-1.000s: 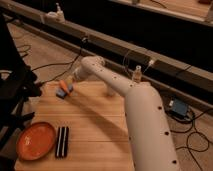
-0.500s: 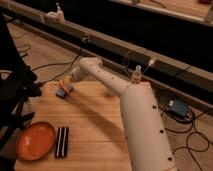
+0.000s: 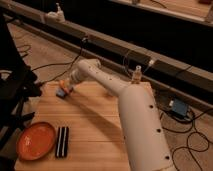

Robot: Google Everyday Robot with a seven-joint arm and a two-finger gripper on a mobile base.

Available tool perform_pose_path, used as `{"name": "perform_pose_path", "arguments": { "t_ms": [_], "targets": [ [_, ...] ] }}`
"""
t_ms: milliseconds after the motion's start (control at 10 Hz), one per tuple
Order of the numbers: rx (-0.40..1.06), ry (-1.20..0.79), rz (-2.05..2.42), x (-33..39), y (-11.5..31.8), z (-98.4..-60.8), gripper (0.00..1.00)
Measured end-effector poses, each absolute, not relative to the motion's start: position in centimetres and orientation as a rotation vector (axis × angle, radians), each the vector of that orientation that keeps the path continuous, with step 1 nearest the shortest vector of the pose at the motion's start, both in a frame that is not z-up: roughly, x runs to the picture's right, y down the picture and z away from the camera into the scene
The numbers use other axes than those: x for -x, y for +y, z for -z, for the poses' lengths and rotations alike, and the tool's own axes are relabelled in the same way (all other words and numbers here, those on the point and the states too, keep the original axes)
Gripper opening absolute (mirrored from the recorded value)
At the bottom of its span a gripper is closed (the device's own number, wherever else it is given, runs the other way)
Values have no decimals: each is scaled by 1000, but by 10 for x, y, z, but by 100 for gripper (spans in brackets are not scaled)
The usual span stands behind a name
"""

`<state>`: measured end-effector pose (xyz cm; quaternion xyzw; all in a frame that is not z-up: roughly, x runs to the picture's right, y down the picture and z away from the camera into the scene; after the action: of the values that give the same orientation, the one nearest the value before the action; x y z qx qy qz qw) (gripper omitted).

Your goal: Place the pepper in the ceramic cup

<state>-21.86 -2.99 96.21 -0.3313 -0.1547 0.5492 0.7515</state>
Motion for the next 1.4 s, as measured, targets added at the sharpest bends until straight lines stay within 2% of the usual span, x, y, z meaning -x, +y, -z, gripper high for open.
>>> {"name": "perform_pose_path", "arguments": {
  "t_ms": [500,900,1000,1400],
  "targets": [
    [796,-283,-1222,225,3,-979,53],
    [840,-285,-1235,237,12,-991,52],
    [843,-290,-1238,240,12,-994,49],
    [842,-302,-1246,243,7,-1000,9]
  ]
}}
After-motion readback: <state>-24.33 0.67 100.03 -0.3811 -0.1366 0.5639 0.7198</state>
